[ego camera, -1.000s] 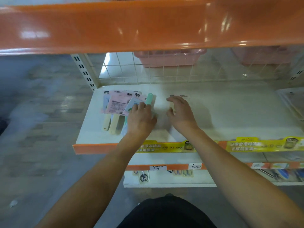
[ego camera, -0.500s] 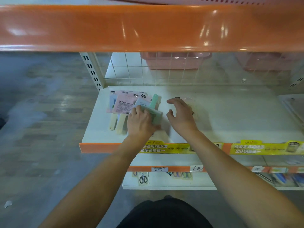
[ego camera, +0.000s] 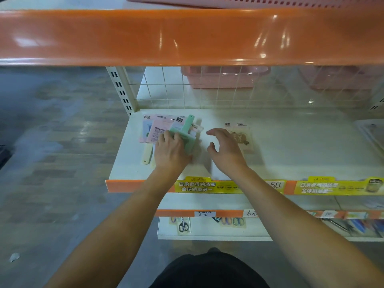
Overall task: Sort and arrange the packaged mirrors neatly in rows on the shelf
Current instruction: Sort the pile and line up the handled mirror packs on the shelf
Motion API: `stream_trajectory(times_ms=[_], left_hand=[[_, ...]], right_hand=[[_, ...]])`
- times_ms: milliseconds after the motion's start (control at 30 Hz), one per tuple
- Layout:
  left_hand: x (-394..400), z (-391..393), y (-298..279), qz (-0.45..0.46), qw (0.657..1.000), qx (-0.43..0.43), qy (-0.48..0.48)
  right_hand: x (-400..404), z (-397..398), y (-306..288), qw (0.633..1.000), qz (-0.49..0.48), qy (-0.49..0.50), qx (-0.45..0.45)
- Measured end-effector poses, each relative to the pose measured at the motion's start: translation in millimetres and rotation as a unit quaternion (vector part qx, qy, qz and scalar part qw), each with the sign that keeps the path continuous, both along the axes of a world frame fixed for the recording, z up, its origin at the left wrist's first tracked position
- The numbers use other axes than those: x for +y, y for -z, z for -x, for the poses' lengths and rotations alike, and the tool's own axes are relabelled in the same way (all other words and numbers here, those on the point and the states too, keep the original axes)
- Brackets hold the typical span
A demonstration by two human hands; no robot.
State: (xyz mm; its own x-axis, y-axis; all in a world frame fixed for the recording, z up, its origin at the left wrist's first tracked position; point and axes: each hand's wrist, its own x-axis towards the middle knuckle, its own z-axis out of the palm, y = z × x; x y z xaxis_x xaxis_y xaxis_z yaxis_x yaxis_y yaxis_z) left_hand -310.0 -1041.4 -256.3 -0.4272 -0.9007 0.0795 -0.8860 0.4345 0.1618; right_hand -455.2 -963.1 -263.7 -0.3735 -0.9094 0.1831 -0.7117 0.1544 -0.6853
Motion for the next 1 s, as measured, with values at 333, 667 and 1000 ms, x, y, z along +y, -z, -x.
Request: stream_trajectory(times_ms=[333,667,1000], left_hand=[[-4.7,-11.4,-16.6,0.019,0.987,0.085,0.135],[-3.4,-5.3,-15.4,0.071,0.951,0.051,0.298],[17.8,29.8,-15.5,-0.063,0.934,0.351,-0.003]], right_hand=[[0.8,9.7,-20.0,0.999,0.043,0.006,0.028],[2.3,25.1,-24.5,0.977,-0.102,-0.055,0.18],[8.4,23.3,-11.7,0.975,-0.04,0.114,-0.186]])
